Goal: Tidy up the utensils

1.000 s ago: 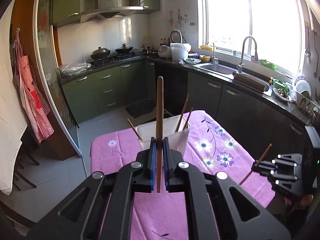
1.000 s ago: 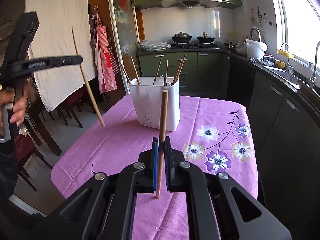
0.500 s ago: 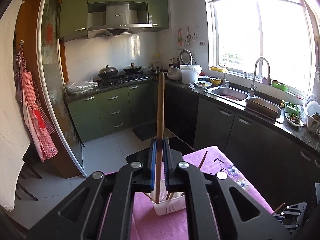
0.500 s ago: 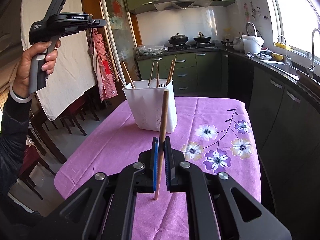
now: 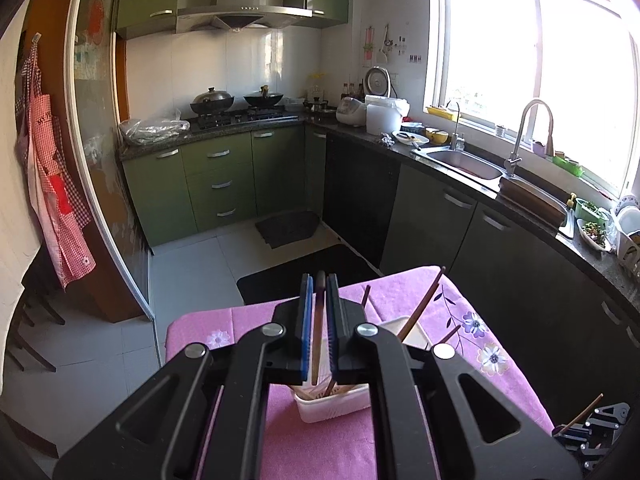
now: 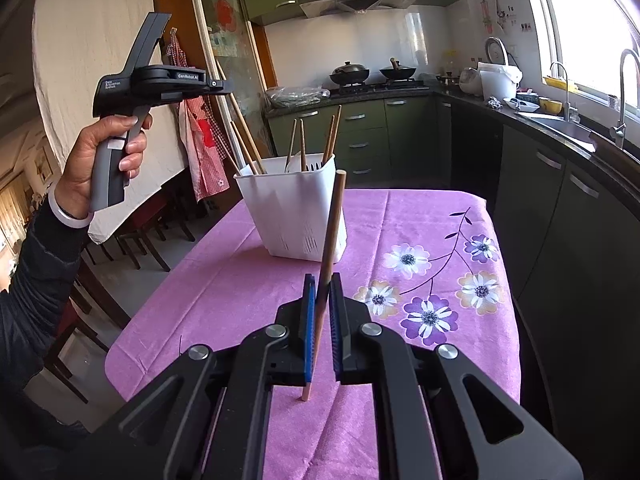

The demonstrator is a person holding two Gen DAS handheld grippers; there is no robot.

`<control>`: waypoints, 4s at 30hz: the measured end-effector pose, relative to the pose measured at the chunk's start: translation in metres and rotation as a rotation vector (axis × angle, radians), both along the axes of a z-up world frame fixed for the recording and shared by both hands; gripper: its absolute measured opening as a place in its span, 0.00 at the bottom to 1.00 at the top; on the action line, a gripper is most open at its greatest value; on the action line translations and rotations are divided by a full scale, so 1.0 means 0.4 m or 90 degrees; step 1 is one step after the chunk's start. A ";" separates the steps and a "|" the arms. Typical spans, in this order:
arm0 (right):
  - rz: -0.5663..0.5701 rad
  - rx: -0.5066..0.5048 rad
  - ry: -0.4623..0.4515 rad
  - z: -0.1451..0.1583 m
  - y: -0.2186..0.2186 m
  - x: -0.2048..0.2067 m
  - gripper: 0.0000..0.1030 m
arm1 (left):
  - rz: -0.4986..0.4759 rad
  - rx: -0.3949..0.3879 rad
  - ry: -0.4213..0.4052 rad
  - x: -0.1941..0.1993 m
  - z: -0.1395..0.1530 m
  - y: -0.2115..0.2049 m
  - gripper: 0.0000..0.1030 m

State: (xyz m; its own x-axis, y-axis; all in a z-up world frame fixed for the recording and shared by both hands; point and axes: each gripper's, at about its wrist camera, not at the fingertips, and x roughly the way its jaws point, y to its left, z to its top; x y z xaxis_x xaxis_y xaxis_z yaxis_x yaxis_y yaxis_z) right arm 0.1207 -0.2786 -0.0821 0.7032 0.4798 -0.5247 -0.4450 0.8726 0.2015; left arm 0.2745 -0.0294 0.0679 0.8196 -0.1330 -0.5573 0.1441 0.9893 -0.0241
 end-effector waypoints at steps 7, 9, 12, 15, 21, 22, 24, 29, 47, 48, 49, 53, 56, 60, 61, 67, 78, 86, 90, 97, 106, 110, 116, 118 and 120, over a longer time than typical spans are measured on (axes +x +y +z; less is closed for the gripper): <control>0.011 -0.005 -0.007 0.029 0.036 0.011 0.07 | -0.012 -0.006 0.006 -0.071 -0.062 0.009 0.35; 0.017 -0.004 -0.019 0.054 0.048 0.016 0.07 | -0.011 -0.012 -0.022 -0.125 -0.060 0.014 0.35; 0.030 -0.005 -0.049 0.120 0.076 0.031 0.07 | 0.004 -0.008 -0.057 -0.224 -0.071 0.023 0.43; 0.046 -0.003 -0.086 0.198 0.109 0.051 0.07 | 0.023 -0.001 -0.090 -0.335 -0.109 0.030 0.70; 0.051 0.037 -0.148 0.357 0.172 0.155 0.07 | 0.063 0.053 -0.097 -0.504 -0.250 0.028 0.94; 0.048 0.041 -0.153 0.376 0.183 0.178 0.07 | 0.066 0.050 -0.090 -0.520 -0.272 0.032 0.94; 0.033 0.052 -0.167 0.406 0.203 0.220 0.07 | 0.074 0.037 -0.075 -0.547 -0.305 0.047 0.94; 0.004 0.072 -0.165 0.432 0.241 0.331 0.07 | 0.102 0.029 -0.060 -0.582 -0.356 0.071 0.94; -0.024 0.003 -0.080 0.242 0.292 0.460 0.07 | 0.109 -0.007 -0.012 -0.555 -0.391 0.098 0.94; -0.023 0.000 -0.077 0.234 0.294 0.462 0.07 | 0.110 -0.007 -0.012 -0.555 -0.391 0.098 0.94; -0.022 -0.002 -0.074 0.228 0.296 0.462 0.07 | 0.110 -0.007 -0.011 -0.555 -0.391 0.098 0.94; -0.014 -0.001 -0.077 0.229 0.291 0.447 0.30 | 0.109 -0.010 -0.012 -0.557 -0.388 0.095 0.94; -0.015 -0.001 -0.107 0.246 0.280 0.394 0.31 | 0.108 -0.011 -0.016 -0.559 -0.385 0.093 0.94; -0.018 0.008 -0.146 0.242 0.236 0.275 0.52 | 0.098 -0.011 -0.020 -0.567 -0.383 0.082 0.94; -0.023 0.009 -0.151 0.229 0.218 0.242 0.58 | 0.096 -0.011 -0.021 -0.568 -0.382 0.079 0.94; -0.048 0.019 -0.136 0.099 0.126 0.055 0.96 | 0.091 -0.013 -0.028 -0.587 -0.379 0.062 0.94; -0.122 -0.003 -0.166 -0.022 0.072 -0.220 0.96 | 0.091 -0.011 -0.053 -0.663 -0.348 0.037 0.94; -0.132 -0.030 -0.190 -0.017 0.079 -0.285 0.96 | 0.106 -0.007 -0.068 -0.725 -0.328 0.037 0.94; -0.130 -0.029 -0.178 -0.026 0.078 -0.290 0.96 | 0.114 -0.002 -0.073 -0.740 -0.320 0.040 0.94; -0.130 -0.028 -0.177 -0.025 0.079 -0.295 0.96 | 0.112 0.002 -0.079 -0.754 -0.309 0.035 0.94; -0.132 -0.025 -0.180 -0.014 0.078 -0.295 0.96 | 0.112 0.003 -0.080 -0.754 -0.308 0.034 0.94; -0.131 -0.025 -0.178 -0.014 0.078 -0.294 0.96 | 0.114 0.003 -0.080 -0.755 -0.308 0.037 0.94; -0.128 -0.028 -0.176 -0.012 0.080 -0.290 0.96 | 0.113 0.003 -0.079 -0.756 -0.307 0.039 0.94; -0.127 -0.028 -0.175 -0.012 0.079 -0.289 0.96 | 0.114 0.004 -0.079 -0.757 -0.307 0.041 0.94; -0.127 -0.028 -0.175 -0.012 0.079 -0.289 0.96 | 0.113 0.004 -0.078 -0.756 -0.308 0.041 0.94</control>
